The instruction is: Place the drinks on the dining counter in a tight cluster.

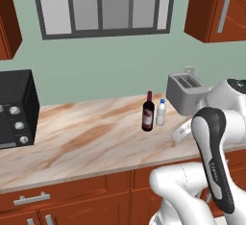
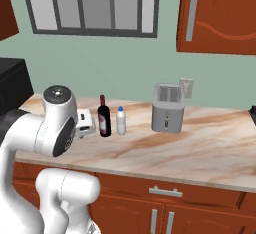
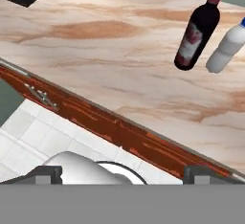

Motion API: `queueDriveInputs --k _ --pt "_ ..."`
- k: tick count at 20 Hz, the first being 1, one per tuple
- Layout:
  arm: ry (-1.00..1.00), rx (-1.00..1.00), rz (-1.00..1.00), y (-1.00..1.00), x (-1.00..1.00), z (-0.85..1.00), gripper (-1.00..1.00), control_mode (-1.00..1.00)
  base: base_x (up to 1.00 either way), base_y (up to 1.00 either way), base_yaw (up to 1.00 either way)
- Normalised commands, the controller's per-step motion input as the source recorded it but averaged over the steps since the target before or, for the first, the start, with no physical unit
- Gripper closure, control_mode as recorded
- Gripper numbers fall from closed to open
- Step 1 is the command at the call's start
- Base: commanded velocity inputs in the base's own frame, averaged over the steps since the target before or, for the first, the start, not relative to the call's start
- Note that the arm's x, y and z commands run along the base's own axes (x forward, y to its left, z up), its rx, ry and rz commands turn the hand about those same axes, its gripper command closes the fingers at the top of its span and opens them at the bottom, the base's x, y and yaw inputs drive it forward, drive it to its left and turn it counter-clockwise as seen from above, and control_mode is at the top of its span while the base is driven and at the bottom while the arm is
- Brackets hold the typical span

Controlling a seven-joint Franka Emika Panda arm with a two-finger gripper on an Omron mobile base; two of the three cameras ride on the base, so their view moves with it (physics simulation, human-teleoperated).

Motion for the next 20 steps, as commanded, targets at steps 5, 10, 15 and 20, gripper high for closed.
queueDriveInputs --k 5,10,15,20 --pt "-0.34 0.06 0.36 -0.23 -0.08 0.03 -1.00 -1.00 0.00 0.00 0.00" --pt "-0.29 0.10 0.26 -0.24 0.00 0.15 -1.00 -1.00 0.00 0.00 0.00" --pt "-0.22 0.16 0.20 -0.14 0.09 0.04 -1.00 -1.00 0.00 0.00 0.00" --pt "-0.13 0.20 0.11 0.00 0.33 0.00 -1.00 -1.00 0.00 0.00 0.00"
